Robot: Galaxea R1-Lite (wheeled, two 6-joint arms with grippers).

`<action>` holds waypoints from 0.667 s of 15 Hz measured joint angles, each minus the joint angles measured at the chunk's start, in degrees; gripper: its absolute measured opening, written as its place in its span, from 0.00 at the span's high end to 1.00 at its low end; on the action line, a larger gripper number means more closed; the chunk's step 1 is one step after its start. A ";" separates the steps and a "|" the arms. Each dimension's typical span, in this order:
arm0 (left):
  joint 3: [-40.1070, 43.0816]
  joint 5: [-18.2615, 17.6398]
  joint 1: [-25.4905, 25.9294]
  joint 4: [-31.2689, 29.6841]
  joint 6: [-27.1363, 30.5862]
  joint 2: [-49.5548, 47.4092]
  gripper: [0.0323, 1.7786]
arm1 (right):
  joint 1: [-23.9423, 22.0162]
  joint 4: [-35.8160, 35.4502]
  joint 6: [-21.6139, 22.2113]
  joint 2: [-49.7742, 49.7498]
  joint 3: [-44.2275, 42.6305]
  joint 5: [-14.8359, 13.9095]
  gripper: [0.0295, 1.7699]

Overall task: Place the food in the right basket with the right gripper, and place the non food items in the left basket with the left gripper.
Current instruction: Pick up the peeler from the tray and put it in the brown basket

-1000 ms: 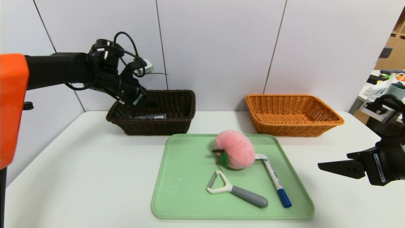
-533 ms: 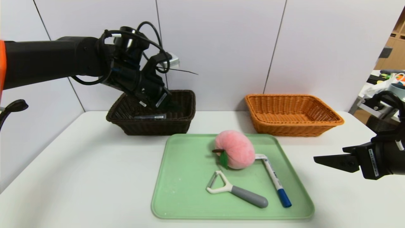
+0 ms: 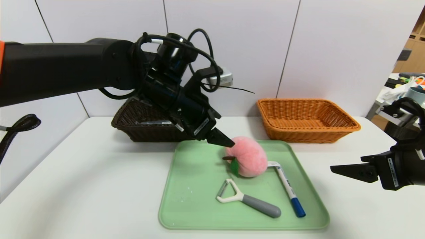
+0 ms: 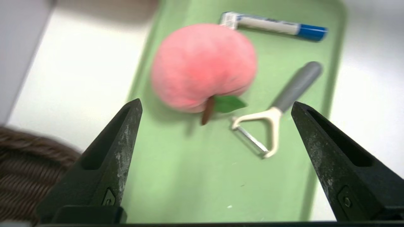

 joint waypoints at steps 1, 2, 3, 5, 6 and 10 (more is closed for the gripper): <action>0.71 -0.89 -1.27 -0.05 0.79 0.11 0.06 | -0.11 0.00 -0.02 -0.05 0.05 0.02 0.03; 1.27 -1.07 -2.38 -0.02 1.93 0.35 0.06 | -0.17 0.00 -0.02 -0.07 0.09 0.02 0.03; 1.76 -1.13 -3.36 -0.02 2.76 0.62 0.06 | -0.26 -0.02 -0.02 -0.11 0.24 0.02 0.03; 2.95 -1.16 -5.50 -0.05 3.16 1.04 0.05 | -0.35 -0.05 -0.02 -0.27 0.55 0.00 0.03; 3.24 -1.16 -6.60 -0.09 3.22 1.32 0.05 | -0.35 -0.07 0.04 -0.30 0.72 0.02 0.03; 3.83 -1.17 -10.34 -0.26 3.77 2.84 0.05 | -0.37 -0.09 0.06 -0.39 0.88 -0.09 0.03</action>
